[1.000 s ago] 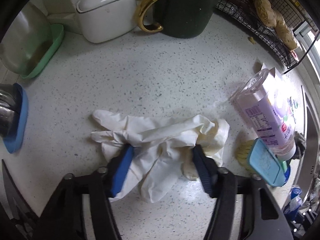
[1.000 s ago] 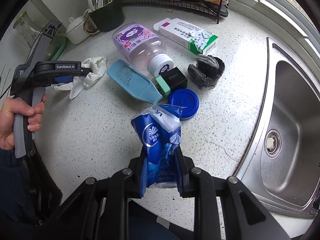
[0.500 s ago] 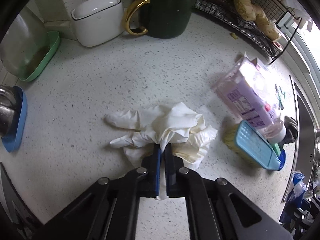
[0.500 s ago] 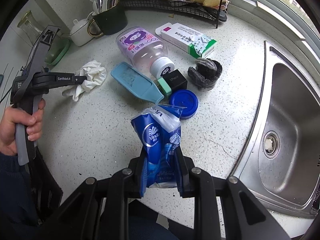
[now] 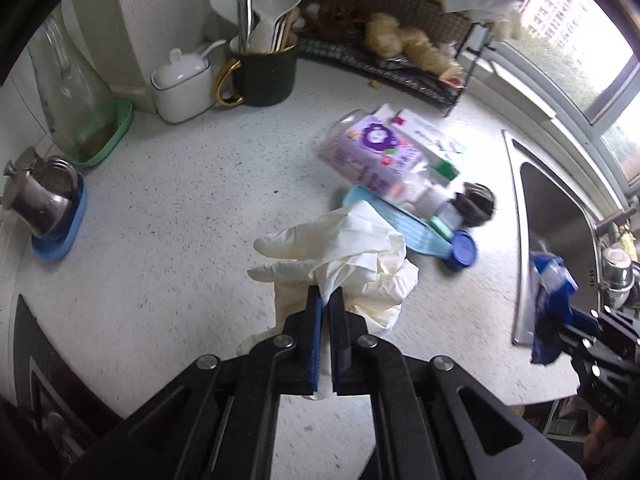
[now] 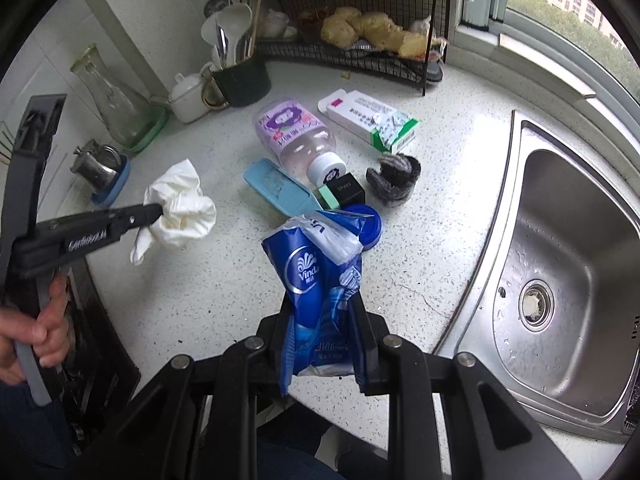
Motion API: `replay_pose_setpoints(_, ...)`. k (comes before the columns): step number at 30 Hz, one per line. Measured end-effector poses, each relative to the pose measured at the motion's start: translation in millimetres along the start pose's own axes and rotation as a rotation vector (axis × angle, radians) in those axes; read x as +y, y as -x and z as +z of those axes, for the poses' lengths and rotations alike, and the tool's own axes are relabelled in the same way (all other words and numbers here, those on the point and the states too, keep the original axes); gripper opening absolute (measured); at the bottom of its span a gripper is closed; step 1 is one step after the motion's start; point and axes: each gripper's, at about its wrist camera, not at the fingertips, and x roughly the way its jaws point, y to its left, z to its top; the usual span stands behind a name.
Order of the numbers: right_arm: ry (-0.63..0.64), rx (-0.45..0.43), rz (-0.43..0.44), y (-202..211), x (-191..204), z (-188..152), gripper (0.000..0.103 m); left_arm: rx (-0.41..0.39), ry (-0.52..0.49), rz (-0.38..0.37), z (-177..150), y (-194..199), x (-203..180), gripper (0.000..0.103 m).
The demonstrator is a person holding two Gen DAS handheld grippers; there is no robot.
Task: Collect trash
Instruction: 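Carry the gloves and tissue pack down toward the red basin with both tools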
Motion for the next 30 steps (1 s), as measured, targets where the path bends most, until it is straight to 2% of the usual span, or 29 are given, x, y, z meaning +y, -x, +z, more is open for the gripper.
replay_pose_setpoints(7, 0.028, -0.069, 0.029, 35, -9, -26, 0.022, -0.047, -0.057, 0.003, -51, 51, -45, 0.003)
replay_pose_setpoints(14, 0.03, -0.098, 0.052, 67, -35, -72, 0.021, -0.039, -0.103, -0.021, -120, 75, -94, 0.003)
replay_pose_setpoints(21, 0.055, -0.085, 0.082, 83, -44, -128, 0.021, -0.056, -0.109, -0.027, -187, 90, -134, 0.003)
replay_pose_setpoints(30, 0.068, -0.021, 0.118, 84, -48, -194, 0.021, 0.023, -0.102, -0.007, -256, 80, -163, 0.003)
